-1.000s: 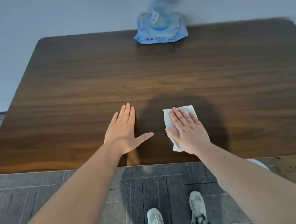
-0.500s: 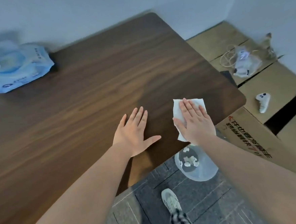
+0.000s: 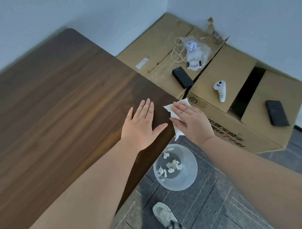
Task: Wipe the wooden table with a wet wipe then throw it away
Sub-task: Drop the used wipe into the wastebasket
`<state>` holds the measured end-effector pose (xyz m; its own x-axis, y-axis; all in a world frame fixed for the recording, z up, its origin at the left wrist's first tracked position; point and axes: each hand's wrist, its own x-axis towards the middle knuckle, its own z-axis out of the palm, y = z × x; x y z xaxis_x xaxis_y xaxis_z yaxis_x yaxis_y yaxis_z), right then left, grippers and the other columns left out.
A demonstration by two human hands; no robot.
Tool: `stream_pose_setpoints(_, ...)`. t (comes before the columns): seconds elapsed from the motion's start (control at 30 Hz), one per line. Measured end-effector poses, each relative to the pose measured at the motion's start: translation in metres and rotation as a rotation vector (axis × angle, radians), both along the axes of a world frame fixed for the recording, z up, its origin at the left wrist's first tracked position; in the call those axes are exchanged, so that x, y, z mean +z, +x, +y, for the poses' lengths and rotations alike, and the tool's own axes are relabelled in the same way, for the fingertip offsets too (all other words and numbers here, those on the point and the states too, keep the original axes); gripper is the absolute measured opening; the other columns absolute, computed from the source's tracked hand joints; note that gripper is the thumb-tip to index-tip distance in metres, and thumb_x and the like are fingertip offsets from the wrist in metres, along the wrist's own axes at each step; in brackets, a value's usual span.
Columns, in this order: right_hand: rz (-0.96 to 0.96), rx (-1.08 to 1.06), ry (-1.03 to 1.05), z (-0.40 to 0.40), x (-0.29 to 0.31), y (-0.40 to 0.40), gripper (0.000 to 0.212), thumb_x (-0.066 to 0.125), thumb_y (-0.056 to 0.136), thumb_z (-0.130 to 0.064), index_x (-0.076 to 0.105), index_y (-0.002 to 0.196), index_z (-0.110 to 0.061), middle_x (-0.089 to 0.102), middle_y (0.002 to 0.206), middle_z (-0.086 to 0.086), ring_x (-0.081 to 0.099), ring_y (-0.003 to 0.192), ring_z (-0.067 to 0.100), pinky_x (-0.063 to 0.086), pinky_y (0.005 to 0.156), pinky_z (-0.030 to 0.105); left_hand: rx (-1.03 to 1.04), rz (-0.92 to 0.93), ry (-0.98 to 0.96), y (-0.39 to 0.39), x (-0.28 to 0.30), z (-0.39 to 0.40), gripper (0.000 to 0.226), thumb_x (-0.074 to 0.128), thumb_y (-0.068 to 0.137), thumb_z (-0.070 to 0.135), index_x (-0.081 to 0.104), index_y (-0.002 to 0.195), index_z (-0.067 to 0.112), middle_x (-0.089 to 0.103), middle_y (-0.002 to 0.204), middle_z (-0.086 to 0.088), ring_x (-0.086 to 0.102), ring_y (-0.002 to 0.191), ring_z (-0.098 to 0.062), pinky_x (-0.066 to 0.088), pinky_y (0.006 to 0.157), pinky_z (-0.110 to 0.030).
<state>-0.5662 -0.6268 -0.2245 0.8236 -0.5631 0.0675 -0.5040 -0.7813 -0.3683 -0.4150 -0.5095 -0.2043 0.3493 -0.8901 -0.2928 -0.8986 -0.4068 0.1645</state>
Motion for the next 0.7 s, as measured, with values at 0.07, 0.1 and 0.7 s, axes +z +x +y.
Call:
stream_pose_setpoints(0.07, -0.098, -0.080, -0.015, -0.006, -0.003, -0.013, 0.038, 0.049, 0.094, -0.032, 0.063, 0.122, -0.011, 0.069, 0.118, 0.005, 0.066, 0.106, 0.021, 0.057, 0.083, 0.038, -0.037, 0.003, -0.017, -0.007, 0.000, -0.015, 0.082, 0.011, 0.089, 0.068, -0.008, 0.150, 0.018, -0.011, 0.160, 0.004, -0.013, 0.146, -0.012, -0.004, 0.120, -0.039)
stream_pose_setpoints(0.1, -0.081, -0.145, 0.026, -0.006, 0.000, -0.019, 0.033, 0.048, 0.096, -0.031, 0.065, 0.118, -0.014, 0.073, 0.101, 0.004, 0.068, 0.088, 0.021, 0.056, 0.070, 0.035, -0.053, 0.010, -0.024, -0.010, 0.000, -0.022, 0.081, 0.011, 0.089, 0.068, -0.008, 0.150, 0.019, -0.012, 0.160, 0.003, -0.014, 0.146, -0.012, -0.004, 0.120, -0.039)
stream_pose_setpoints(0.7, 0.412, -0.607, 0.710, 0.050, -0.162, -0.083, 0.025, 0.040, 0.098, -0.030, 0.058, 0.084, -0.019, 0.061, 0.077, 0.003, 0.059, 0.079, 0.028, 0.047, 0.066, 0.033, -0.121, -0.053, -0.219, -0.035, -0.023, -0.048, 0.081, 0.013, 0.089, 0.068, 0.005, 0.152, 0.018, 0.002, 0.162, 0.004, -0.002, 0.147, -0.010, -0.001, 0.120, -0.045)
